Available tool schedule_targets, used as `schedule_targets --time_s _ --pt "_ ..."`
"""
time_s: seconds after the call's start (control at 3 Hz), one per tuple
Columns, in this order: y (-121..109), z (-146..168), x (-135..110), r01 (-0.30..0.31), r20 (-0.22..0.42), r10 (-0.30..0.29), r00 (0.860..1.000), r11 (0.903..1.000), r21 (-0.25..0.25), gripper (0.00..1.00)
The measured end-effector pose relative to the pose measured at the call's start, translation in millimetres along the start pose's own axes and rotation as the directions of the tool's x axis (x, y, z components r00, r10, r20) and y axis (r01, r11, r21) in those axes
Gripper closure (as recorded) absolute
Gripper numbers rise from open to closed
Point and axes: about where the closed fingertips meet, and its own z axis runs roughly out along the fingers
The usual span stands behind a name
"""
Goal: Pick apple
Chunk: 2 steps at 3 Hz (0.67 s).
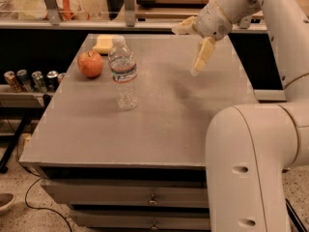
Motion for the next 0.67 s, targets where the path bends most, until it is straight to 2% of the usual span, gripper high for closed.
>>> schedule_targets --time_s 0.67 --pt "5.1 12.4 -18.1 -0.018 0.008 0.019 1.000 0.9988 -0.046 0.00"
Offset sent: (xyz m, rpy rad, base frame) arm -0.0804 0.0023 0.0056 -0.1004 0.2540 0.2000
